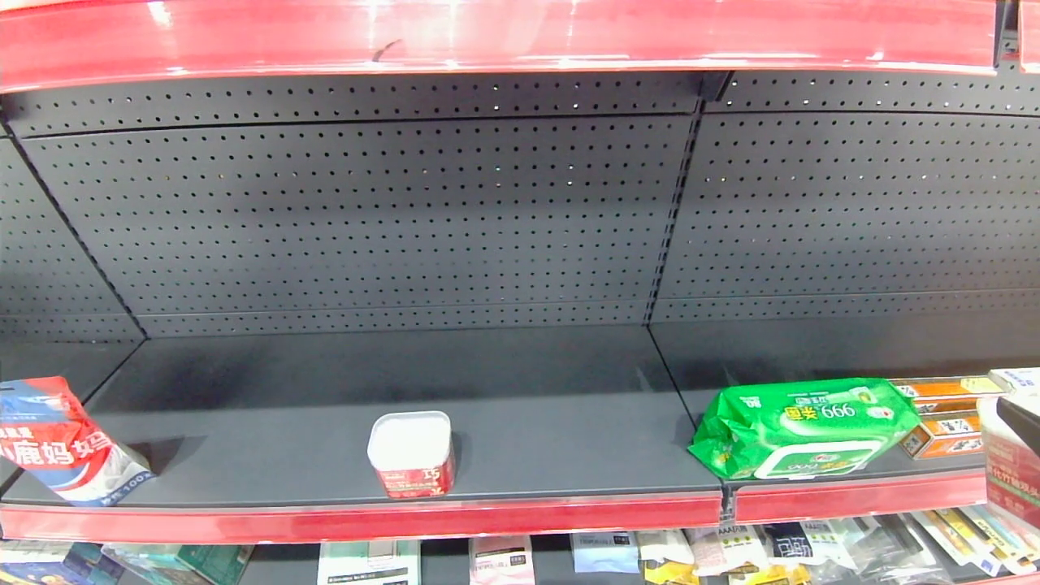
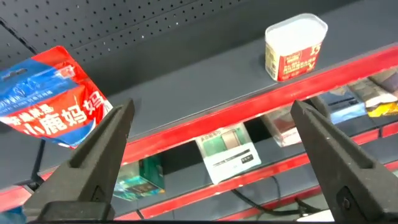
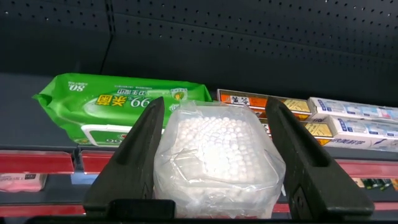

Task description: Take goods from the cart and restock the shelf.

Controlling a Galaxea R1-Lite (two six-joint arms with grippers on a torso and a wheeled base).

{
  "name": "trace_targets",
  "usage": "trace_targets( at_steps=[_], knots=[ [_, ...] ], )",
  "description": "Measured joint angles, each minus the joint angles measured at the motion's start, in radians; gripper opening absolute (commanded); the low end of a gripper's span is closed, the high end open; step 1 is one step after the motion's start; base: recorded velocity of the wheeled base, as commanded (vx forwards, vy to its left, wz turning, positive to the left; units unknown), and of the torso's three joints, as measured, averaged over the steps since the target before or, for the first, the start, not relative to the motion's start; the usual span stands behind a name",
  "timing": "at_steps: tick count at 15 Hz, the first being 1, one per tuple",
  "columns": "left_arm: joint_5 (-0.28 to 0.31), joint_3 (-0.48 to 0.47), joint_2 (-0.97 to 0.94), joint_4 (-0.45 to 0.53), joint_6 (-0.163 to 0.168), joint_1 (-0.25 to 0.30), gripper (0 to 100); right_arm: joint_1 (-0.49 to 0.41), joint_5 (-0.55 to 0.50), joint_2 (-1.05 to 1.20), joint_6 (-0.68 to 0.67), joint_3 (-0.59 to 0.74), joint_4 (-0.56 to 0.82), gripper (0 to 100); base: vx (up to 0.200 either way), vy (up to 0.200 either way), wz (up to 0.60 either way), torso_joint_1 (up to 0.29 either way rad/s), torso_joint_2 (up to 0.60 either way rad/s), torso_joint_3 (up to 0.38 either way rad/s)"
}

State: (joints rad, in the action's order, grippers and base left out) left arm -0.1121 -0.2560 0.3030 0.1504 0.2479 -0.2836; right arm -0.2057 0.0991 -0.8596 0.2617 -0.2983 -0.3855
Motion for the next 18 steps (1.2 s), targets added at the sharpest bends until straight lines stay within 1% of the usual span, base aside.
trace_targets(
  at_steps=[3, 4, 6, 13, 15, 16, 18],
  knots=[
    [-0.001, 0.007, -0.024, 0.0, 0.04, 0.001, 100, 0.0, 0.0, 0.0, 0.0, -0.004, 0.0, 0, 0.0, 0.0, 0.0, 0.0, 0.0, 0.0],
    [-0.004, 0.007, -0.027, 0.0, 0.047, 0.001, 100, 0.0, 0.0, 0.0, 0.0, -0.005, 0.0, 0, -0.2, 0.0, 0.0, 0.002, 0.0, 0.002],
    [-0.005, 0.004, -0.025, -0.002, 0.053, 0.001, 100, 0.0, -0.001, -0.001, 0.0, -0.011, 0.0, 0, -0.2, 0.0, 0.0, 0.01, 0.0, 0.0],
    [0.013, 0.015, -0.049, -0.001, 0.056, -0.001, 100, 0.004, 0.0, -0.02, 0.033, -0.04, 0.002, 0, 0.0, 0.0, 0.0, 0.0, 0.0, 0.0],
    [0.017, 0.027, -0.064, -0.001, 0.058, -0.001, 100, 0.039, -0.004, -0.026, 0.039, -0.053, 0.0, 0, 0.0, 0.0, 0.0, 0.0, 0.0, 0.0],
    [0.015, 0.029, -0.071, -0.001, 0.066, 0.0, 100, 0.053, -0.004, -0.028, 0.04, -0.055, 0.001, 0, 0.0, 0.0, 0.0, 0.0, 0.0, 0.0],
    [0.009, 0.03, -0.076, -0.001, 0.067, 0.001, 100, 0.067, -0.003, -0.03, 0.04, -0.056, 0.001, 0, 0.0, 0.0, 0.0, 0.0, 0.0, 0.0]
  ],
)
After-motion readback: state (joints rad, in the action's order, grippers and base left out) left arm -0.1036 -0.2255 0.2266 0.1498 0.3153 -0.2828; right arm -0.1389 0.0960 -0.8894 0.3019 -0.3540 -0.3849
